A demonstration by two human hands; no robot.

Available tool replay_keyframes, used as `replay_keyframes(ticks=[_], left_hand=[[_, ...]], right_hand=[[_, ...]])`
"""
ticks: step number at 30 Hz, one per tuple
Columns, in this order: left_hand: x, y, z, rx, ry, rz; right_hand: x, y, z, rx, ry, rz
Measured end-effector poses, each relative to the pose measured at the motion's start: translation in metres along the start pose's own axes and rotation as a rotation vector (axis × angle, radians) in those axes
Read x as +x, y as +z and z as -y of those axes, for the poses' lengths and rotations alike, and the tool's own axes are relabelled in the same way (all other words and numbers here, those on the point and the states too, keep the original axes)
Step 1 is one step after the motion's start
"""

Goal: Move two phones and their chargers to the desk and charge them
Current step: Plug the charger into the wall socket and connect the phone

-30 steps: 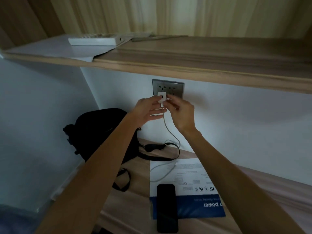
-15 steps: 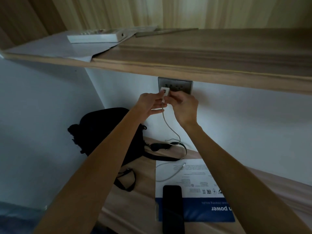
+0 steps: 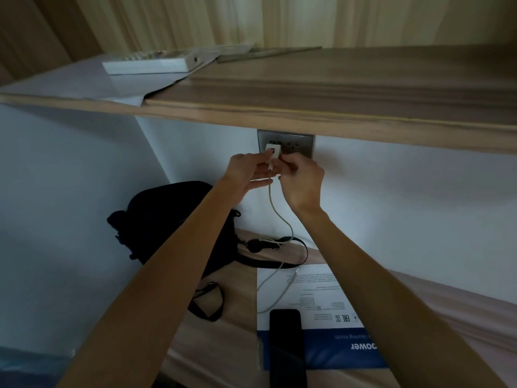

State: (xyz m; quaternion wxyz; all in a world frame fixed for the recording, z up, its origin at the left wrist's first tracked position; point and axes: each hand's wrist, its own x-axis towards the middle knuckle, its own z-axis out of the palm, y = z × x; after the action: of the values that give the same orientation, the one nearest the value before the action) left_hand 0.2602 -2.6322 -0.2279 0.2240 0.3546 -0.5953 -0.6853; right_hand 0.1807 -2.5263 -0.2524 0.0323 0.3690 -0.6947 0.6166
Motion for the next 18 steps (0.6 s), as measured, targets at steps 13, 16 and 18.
replay_keyframes(ticks=[13,16,18], left_hand=[[0.001,-0.001,-0.017,-0.021,-0.062,-0.019],[0.001,0.0,-0.012,-0.052,-0.034,-0.033],[0.003,0.002,-0.016,-0.048,0.003,-0.08]], right_hand=[[0.013,-0.001,0.011,-0.145,-0.025,0.059],[0.007,0.0,0.01,-0.118,-0.044,0.06],[0.009,0.001,0.014,-0.11,-0.057,0.032]])
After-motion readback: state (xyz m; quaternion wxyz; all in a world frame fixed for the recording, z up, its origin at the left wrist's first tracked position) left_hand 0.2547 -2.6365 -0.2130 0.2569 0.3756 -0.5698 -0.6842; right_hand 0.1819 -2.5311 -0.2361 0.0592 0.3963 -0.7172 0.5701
